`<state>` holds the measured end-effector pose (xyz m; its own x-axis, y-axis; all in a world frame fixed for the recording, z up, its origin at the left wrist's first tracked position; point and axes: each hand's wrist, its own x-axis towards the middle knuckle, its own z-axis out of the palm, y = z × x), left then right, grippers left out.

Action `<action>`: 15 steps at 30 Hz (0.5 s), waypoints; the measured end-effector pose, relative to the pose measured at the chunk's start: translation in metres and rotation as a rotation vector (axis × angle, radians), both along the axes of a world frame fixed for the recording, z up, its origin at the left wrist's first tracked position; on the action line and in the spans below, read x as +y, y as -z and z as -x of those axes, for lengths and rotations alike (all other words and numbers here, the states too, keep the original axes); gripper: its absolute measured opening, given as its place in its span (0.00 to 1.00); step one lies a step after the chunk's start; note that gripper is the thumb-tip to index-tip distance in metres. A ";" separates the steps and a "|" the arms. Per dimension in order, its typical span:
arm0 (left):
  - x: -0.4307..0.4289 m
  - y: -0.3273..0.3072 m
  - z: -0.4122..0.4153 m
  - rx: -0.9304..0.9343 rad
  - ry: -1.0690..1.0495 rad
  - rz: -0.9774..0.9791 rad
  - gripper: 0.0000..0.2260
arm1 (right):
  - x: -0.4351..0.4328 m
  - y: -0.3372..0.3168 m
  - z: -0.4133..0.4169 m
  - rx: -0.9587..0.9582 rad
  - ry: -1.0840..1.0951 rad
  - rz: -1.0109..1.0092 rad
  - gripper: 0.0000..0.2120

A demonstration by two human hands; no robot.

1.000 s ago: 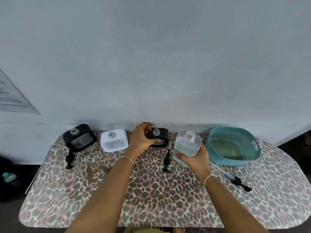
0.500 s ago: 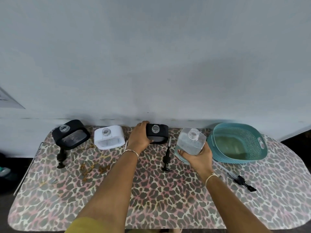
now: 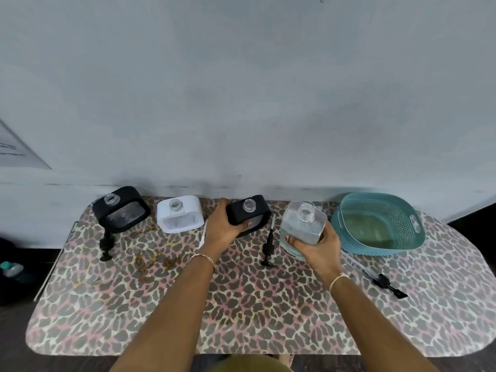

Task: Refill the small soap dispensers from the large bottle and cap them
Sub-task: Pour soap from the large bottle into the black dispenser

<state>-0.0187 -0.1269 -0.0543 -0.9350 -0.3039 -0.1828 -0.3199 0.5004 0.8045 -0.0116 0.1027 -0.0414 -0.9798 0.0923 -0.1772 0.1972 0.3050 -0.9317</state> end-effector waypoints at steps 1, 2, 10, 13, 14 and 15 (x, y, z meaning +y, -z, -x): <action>0.002 -0.003 -0.005 0.010 -0.027 -0.039 0.26 | -0.001 -0.002 -0.003 0.004 -0.002 -0.005 0.37; 0.004 -0.007 -0.011 0.020 -0.052 -0.079 0.27 | -0.002 -0.004 -0.006 0.008 -0.004 -0.007 0.36; 0.010 -0.018 -0.057 0.170 -0.197 -0.280 0.25 | -0.012 -0.016 -0.031 0.013 0.027 -0.099 0.37; 0.016 -0.020 -0.068 0.270 -0.257 -0.301 0.25 | -0.016 -0.022 -0.040 0.015 -0.004 -0.146 0.37; 0.018 -0.022 -0.071 0.294 -0.278 -0.300 0.25 | -0.017 -0.023 -0.042 0.017 -0.016 -0.175 0.39; 0.020 -0.024 -0.073 0.313 -0.293 -0.293 0.26 | -0.018 -0.025 -0.044 0.022 -0.032 -0.206 0.40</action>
<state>0.0547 -0.1066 -0.0303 -0.8418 -0.5392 -0.0248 -0.1347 0.1653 0.9770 0.0324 0.0848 -0.0161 -0.9862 0.0935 -0.1367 0.1651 0.4952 -0.8530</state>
